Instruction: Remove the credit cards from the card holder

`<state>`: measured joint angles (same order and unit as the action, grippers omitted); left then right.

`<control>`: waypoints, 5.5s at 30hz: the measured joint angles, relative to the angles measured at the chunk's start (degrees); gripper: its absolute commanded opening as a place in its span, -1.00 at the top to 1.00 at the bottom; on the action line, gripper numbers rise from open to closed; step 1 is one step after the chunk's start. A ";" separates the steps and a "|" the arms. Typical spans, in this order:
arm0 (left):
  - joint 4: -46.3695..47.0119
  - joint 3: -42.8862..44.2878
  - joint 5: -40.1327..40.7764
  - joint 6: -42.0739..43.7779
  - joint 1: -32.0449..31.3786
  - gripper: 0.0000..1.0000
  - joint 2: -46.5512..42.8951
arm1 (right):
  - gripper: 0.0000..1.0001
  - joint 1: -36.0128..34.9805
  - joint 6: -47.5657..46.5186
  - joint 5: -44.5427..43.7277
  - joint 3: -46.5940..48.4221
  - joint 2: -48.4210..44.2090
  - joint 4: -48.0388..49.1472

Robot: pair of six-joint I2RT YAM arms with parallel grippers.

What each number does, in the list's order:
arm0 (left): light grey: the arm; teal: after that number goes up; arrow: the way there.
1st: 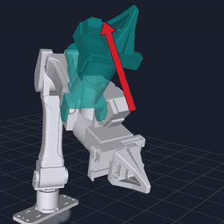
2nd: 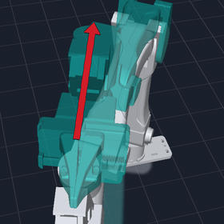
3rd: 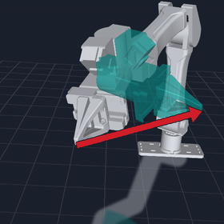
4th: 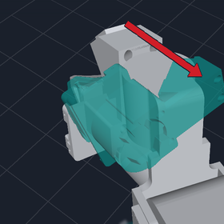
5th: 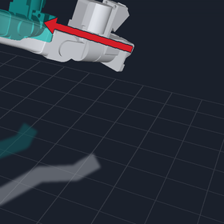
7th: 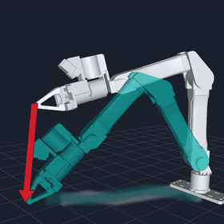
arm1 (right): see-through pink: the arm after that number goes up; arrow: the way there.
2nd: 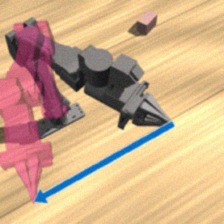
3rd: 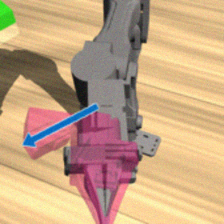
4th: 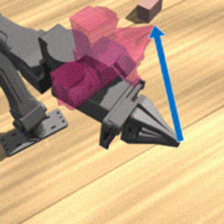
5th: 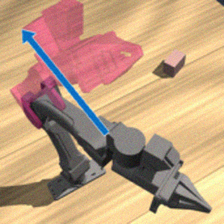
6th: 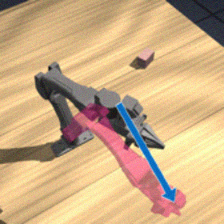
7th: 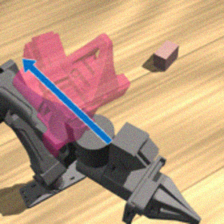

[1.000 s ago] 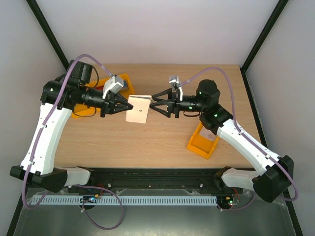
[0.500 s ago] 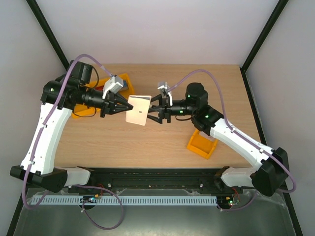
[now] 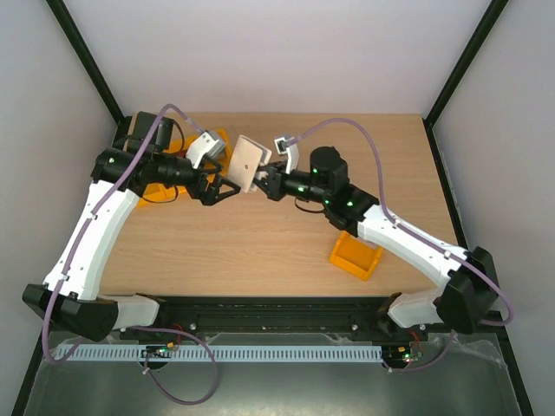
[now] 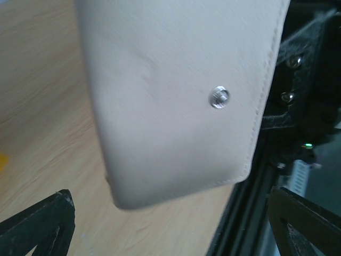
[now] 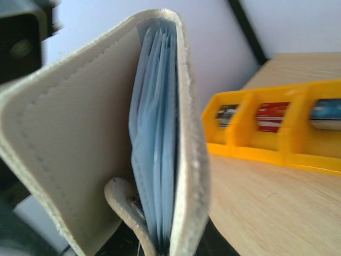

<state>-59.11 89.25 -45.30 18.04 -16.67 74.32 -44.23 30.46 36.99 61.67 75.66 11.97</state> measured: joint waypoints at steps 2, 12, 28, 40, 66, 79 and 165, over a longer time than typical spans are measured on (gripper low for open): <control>1.49 -1.07 4.26 -0.76 -0.57 -0.98 0.02 | 0.97 -0.87 1.31 -6.67 2.78 2.51 -2.67; 8.76 -2.71 21.03 -2.10 -6.69 -0.98 2.01 | 0.97 -4.15 4.39 -18.60 7.56 7.61 -9.84; 7.91 -2.82 17.44 -1.25 5.40 -0.52 4.39 | 0.97 -0.66 -1.27 -5.86 6.43 7.52 -9.94; 1.46 -1.92 -7.50 1.64 8.48 0.94 3.19 | 0.33 1.05 -0.92 8.55 -3.37 2.78 2.62; 7.30 -7.58 -2.62 -5.46 9.99 -0.98 -0.59 | 0.97 4.11 7.39 7.56 -7.58 1.33 11.41; 18.58 -8.41 2.89 -17.42 11.45 -0.01 -0.61 | 0.97 -2.38 0.94 -32.87 10.93 12.24 -25.97; 28.83 -19.67 -22.95 -28.17 7.13 0.44 -2.49 | 0.97 3.96 26.84 11.50 -6.78 11.19 32.02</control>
<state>-30.28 69.58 -68.25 -10.13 -9.54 71.83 -40.27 57.30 48.49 54.89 86.85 43.99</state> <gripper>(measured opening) 0.238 0.079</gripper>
